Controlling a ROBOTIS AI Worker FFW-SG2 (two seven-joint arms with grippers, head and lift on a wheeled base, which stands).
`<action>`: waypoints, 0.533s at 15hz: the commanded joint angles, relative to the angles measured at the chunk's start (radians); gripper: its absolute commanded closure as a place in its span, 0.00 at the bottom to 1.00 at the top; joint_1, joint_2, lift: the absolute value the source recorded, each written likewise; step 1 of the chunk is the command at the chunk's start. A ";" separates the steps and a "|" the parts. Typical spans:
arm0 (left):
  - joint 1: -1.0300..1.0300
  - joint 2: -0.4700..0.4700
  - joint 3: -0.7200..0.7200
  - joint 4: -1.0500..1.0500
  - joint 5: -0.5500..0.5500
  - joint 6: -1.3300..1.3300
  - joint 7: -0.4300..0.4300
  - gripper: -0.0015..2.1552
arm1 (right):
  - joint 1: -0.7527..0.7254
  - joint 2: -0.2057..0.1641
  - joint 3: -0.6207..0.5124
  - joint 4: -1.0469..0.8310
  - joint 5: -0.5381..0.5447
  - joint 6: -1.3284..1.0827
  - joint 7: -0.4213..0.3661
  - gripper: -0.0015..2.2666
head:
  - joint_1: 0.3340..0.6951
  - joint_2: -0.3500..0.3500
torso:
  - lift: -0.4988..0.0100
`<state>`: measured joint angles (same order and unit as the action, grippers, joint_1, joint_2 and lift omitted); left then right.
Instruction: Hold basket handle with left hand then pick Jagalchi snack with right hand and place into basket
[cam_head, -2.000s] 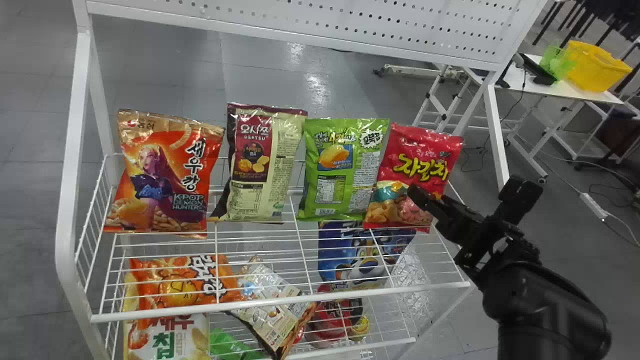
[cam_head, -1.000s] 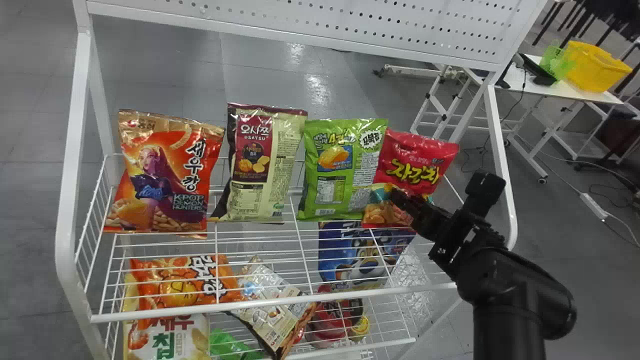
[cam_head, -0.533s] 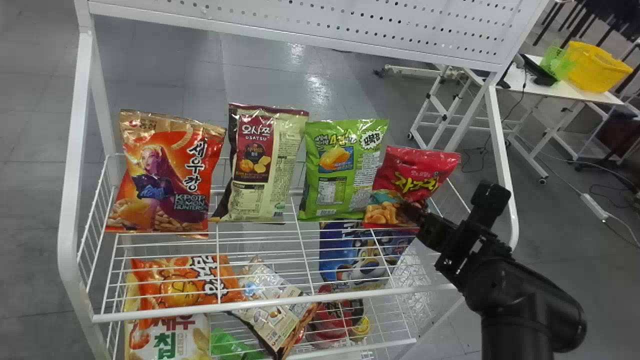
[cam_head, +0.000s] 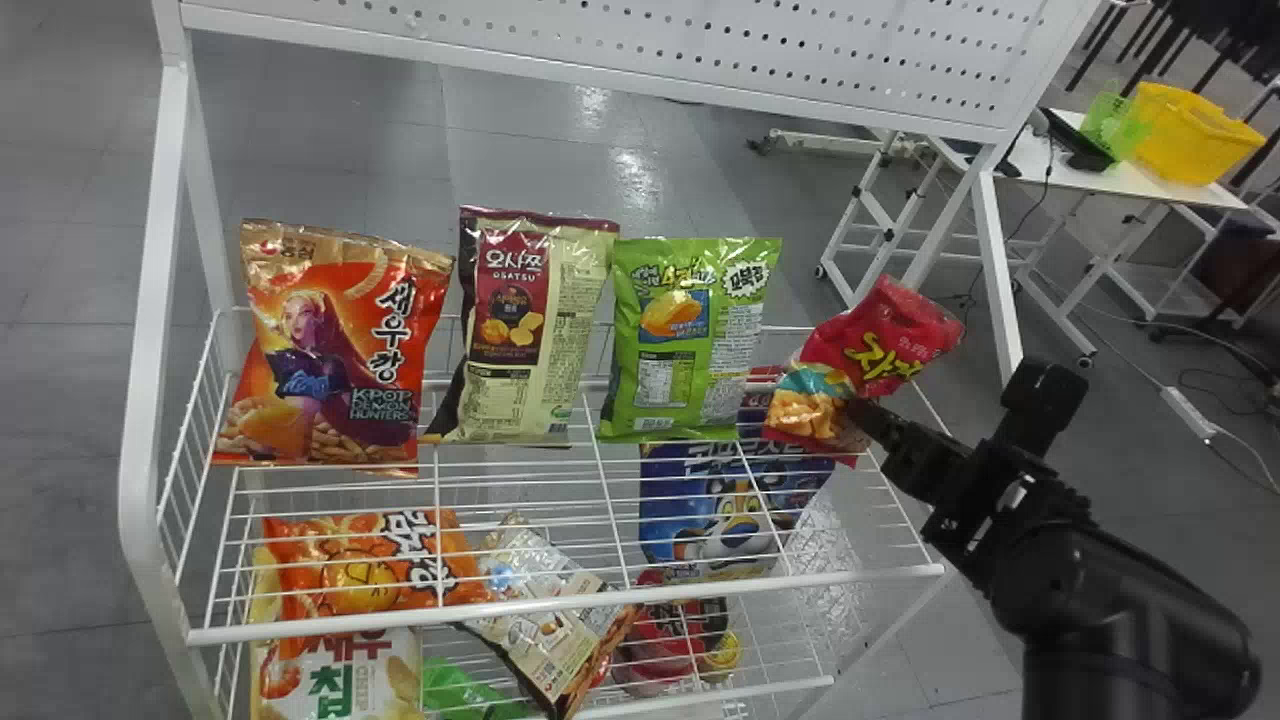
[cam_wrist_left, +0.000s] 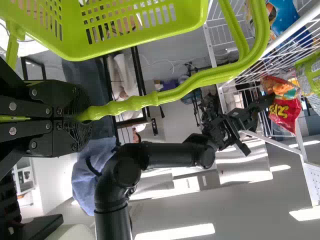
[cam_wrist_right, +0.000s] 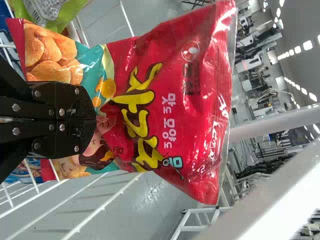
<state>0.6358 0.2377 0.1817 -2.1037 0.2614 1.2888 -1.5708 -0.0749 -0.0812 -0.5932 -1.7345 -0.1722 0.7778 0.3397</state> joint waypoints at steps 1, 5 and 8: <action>0.008 0.000 0.019 -0.001 0.010 -0.010 -0.010 1.00 | -0.029 -0.012 -0.017 -0.020 -0.015 0.114 0.007 0.99 | 1.00 0.00 | 0.97; 0.015 -0.002 0.025 -0.002 0.018 -0.019 -0.010 1.00 | -0.019 -0.041 -0.030 -0.059 -0.124 0.246 0.035 0.99 | 1.00 0.00 | 0.97; 0.013 -0.002 0.025 -0.001 0.018 -0.019 -0.010 1.00 | -0.066 -0.080 -0.048 -0.066 -0.156 0.400 0.038 0.99 | 1.00 0.00 | 0.97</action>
<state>0.6493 0.2363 0.2071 -2.1059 0.2791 1.2695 -1.5708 -0.1195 -0.1399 -0.6319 -1.7978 -0.3067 1.1063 0.3754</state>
